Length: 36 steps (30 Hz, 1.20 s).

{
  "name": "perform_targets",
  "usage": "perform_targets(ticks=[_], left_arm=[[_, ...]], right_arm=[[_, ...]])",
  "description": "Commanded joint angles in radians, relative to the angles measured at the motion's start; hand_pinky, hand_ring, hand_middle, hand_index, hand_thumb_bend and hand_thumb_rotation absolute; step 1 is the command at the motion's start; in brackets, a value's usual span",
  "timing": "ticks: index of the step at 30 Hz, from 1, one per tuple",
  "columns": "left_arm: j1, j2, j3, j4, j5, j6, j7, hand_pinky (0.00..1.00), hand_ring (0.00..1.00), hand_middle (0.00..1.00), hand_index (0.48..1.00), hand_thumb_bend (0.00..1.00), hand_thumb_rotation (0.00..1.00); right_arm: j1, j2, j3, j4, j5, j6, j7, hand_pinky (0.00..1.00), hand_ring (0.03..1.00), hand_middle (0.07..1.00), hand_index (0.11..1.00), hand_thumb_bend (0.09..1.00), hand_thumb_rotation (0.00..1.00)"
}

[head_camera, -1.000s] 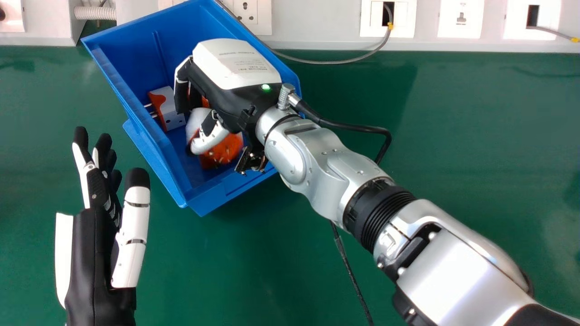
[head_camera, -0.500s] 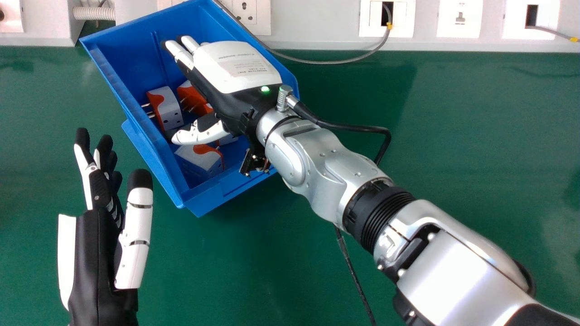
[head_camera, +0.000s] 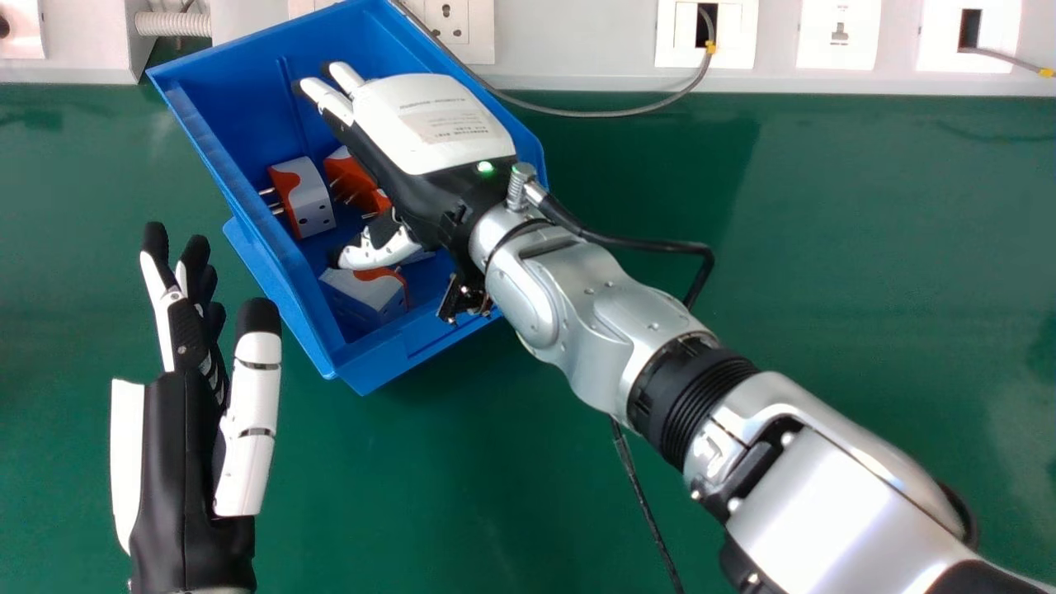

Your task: Pick all objects and put in blue box

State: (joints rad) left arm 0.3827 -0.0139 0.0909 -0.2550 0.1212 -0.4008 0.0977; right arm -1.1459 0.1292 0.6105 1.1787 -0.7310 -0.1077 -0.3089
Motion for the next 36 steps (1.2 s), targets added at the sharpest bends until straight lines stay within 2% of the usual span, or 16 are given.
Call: perform_targets(ticks=[1, 5, 7, 11, 12, 15, 17, 22, 25, 28, 33, 36], left_arm=[[-0.013, 0.001, -0.003, -0.026, 0.011, -0.003, 0.006, 1.00, 1.00, 1.00, 1.000, 0.35, 0.90], [-0.024, 0.007, 0.001, -0.015, 0.014, -0.010, 0.010, 1.00, 1.00, 1.00, 1.000, 0.37, 0.92], [-0.030, 0.012, 0.006, -0.006, 0.005, -0.014, 0.008, 1.00, 1.00, 1.00, 1.000, 0.37, 0.93], [-0.040, 0.021, 0.016, 0.003, 0.000, -0.017, 0.007, 1.00, 1.00, 1.00, 1.000, 0.36, 0.94], [-0.043, 0.023, 0.018, 0.004, -0.007, -0.018, 0.004, 1.00, 1.00, 1.00, 1.000, 0.36, 0.94], [-0.049, 0.032, 0.024, 0.004, -0.020, -0.016, -0.001, 1.00, 1.00, 1.00, 1.000, 0.35, 0.93], [-0.050, 0.036, 0.027, 0.007, -0.024, -0.019, -0.004, 1.00, 1.00, 1.00, 1.000, 0.35, 0.92], [-0.054, 0.040, 0.033, 0.018, -0.028, -0.024, -0.005, 1.00, 1.00, 1.00, 1.000, 0.32, 0.92], [-0.057, 0.037, 0.036, 0.018, -0.028, -0.018, -0.006, 1.00, 1.00, 1.00, 1.000, 0.31, 0.91], [-0.059, 0.037, 0.038, 0.021, -0.029, -0.017, -0.007, 1.00, 1.00, 1.00, 1.000, 0.31, 0.91], [-0.061, 0.041, 0.045, 0.032, -0.028, -0.017, -0.009, 1.00, 1.00, 1.00, 1.000, 0.32, 0.91], [-0.066, 0.045, 0.052, 0.048, -0.037, -0.021, -0.013, 1.00, 1.00, 1.00, 1.000, 0.33, 0.90]], right_arm=[[0.009, -0.015, 0.004, -0.049, -0.015, -0.020, -0.053, 0.79, 0.913, 0.973, 0.926, 0.357, 0.11], [0.057, -0.028, -0.010, -0.099, -0.007, -0.034, -0.096, 0.79, 0.912, 0.970, 0.914, 0.345, 0.09], [0.080, -0.033, -0.018, -0.126, -0.002, -0.038, -0.114, 0.79, 0.913, 0.972, 0.913, 0.346, 0.08], [0.127, -0.048, -0.030, -0.197, -0.002, -0.036, -0.128, 0.80, 0.927, 0.991, 0.936, 0.322, 0.12], [0.146, -0.055, -0.032, -0.224, -0.005, -0.033, -0.134, 0.80, 0.928, 0.993, 0.939, 0.321, 0.12], [0.229, -0.085, -0.036, -0.341, -0.021, -0.035, -0.177, 0.77, 0.928, 0.980, 0.938, 0.312, 0.19], [0.306, -0.117, -0.044, -0.462, -0.021, -0.031, -0.163, 0.79, 0.950, 0.993, 0.952, 0.298, 0.25], [0.528, -0.193, -0.079, -0.776, 0.000, -0.054, -0.131, 0.79, 0.966, 1.000, 0.965, 0.267, 0.32], [0.705, -0.243, -0.116, -0.986, 0.060, -0.080, -0.066, 0.84, 0.985, 1.000, 0.980, 0.218, 0.38], [0.850, -0.298, -0.153, -1.121, 0.109, -0.117, -0.017, 0.90, 0.999, 1.000, 0.998, 0.191, 0.59], [1.029, -0.344, -0.231, -1.206, 0.164, -0.159, -0.004, 0.86, 0.977, 1.000, 1.000, 0.283, 0.90], [1.114, -0.364, -0.284, -1.244, 0.187, -0.176, 0.000, 0.85, 0.975, 1.000, 0.996, 0.292, 0.93]])
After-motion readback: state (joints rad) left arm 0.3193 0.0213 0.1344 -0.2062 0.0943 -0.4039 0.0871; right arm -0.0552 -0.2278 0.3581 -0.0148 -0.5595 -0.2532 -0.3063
